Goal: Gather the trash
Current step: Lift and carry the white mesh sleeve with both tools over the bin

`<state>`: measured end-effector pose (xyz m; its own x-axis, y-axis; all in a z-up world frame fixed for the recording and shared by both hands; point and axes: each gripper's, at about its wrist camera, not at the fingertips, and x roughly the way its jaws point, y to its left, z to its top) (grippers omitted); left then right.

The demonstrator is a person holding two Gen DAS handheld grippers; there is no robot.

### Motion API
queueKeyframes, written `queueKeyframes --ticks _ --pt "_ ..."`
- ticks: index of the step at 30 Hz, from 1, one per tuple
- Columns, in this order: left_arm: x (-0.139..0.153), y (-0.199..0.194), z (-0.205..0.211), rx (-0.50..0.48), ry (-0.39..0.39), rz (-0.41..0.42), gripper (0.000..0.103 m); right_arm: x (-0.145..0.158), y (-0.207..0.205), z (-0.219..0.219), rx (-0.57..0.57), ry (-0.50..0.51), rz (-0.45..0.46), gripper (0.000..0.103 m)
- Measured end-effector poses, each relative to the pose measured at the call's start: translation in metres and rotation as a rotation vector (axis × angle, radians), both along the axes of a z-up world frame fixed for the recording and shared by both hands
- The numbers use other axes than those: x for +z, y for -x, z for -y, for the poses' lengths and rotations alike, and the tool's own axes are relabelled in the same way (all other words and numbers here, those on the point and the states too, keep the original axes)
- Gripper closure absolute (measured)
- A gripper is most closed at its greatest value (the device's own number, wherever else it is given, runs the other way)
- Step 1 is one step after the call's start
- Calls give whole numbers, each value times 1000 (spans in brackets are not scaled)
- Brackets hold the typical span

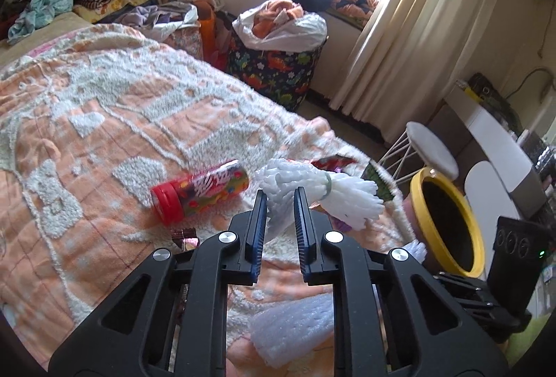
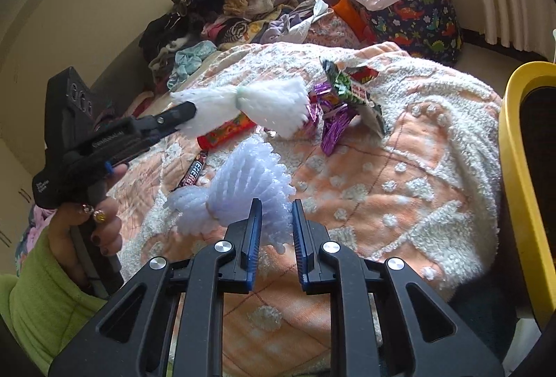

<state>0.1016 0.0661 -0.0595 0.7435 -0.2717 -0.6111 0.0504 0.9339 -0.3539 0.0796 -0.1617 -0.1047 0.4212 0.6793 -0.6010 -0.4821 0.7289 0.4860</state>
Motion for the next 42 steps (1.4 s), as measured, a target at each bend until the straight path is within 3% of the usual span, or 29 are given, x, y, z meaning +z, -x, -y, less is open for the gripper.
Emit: queueKeyframes --ticks 14,42 --pt "28 6 20 -14 -32 62 93 28 7 25 -61 -31 66 87" --pt "44 2 70 -60 -38 94 93 53 8 91 -209 -120 104 87"
